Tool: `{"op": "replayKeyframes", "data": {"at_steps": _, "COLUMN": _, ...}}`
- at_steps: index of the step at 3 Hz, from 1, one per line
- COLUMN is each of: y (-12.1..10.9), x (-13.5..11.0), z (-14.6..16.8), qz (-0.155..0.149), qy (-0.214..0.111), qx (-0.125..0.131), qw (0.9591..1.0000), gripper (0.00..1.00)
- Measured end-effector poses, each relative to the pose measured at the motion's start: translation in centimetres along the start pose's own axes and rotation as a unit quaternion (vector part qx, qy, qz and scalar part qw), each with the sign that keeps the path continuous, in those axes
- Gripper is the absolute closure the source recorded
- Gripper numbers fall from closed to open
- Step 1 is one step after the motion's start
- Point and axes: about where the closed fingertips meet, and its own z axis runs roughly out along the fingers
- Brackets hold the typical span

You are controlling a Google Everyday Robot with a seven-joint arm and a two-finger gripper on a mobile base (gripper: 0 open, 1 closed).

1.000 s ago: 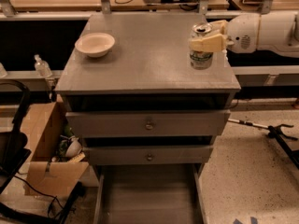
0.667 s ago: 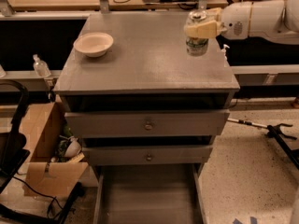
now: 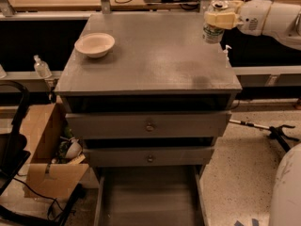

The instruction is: Pick 7up can from bottom drawer and place on counter

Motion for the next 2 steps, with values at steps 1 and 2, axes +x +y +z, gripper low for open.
{"op": "replayKeyframes", "data": {"at_steps": 1, "y": -2.3, "x": 4.4, "z": -0.8, "qz": 0.04, "qy": -0.026, "qx": 0.012, "qw": 0.9988, "gripper": 1.0}}
{"op": "replayKeyframes", "data": {"at_steps": 2, "y": -2.5, "x": 7.6, "z": 0.8, "qz": 0.063, "qy": -0.008, "qx": 0.0, "qw": 0.998, "gripper": 1.0}}
